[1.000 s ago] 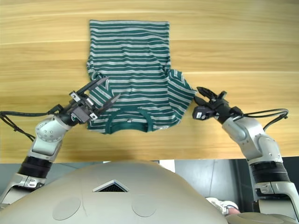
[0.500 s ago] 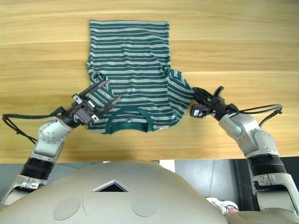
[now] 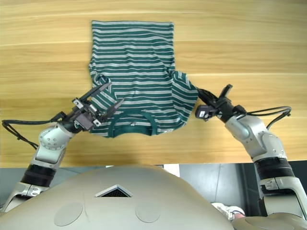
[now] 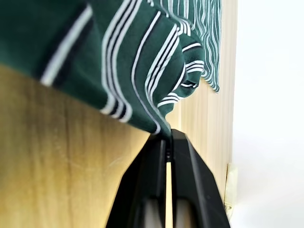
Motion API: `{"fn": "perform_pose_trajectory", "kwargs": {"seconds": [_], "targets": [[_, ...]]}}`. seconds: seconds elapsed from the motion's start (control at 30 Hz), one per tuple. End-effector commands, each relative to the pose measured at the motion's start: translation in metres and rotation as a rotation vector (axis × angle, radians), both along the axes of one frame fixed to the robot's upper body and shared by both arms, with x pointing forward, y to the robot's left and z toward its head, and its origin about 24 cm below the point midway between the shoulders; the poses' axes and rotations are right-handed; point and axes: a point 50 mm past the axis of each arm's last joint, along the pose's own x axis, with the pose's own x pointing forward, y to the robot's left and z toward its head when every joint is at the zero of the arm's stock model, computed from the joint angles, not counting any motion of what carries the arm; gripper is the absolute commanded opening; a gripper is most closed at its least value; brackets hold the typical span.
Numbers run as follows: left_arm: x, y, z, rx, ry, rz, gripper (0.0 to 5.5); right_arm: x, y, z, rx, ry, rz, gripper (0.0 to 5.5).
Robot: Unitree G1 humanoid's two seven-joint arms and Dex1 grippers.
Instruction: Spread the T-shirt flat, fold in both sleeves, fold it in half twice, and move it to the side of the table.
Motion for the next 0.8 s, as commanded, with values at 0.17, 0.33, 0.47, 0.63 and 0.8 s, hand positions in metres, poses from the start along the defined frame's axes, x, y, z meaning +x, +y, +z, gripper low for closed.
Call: {"fn": "perform_pose_trajectory", "kwargs": {"seconds": [0.17, 0.33, 0.47, 0.63, 0.8], "targets": [[0.001, 0.006, 0.0, 0.019, -0.002, 0.028, 2.61, 0.005, 0.016, 0.012, 0.154, -0.082, -0.008, 0.0], [0.002, 0.008, -0.001, 0.022, 0.004, 0.035, 2.61, 0.013, 0.021, 0.032, 0.248, -0.158, -0.005, 0.0], [0.004, 0.008, -0.002, 0.024, 0.008, 0.034, 2.61, 0.012, 0.029, 0.034, 0.275, -0.147, 0.027, 0.0], [0.008, 0.006, -0.004, 0.021, 0.009, 0.026, 2.61, 0.011, 0.057, 0.032, 0.328, -0.105, 0.138, 0.0], [0.008, 0.004, -0.006, 0.017, 0.015, 0.014, 2.61, 0.006, 0.08, 0.026, 0.348, -0.042, 0.237, 0.0]]}}
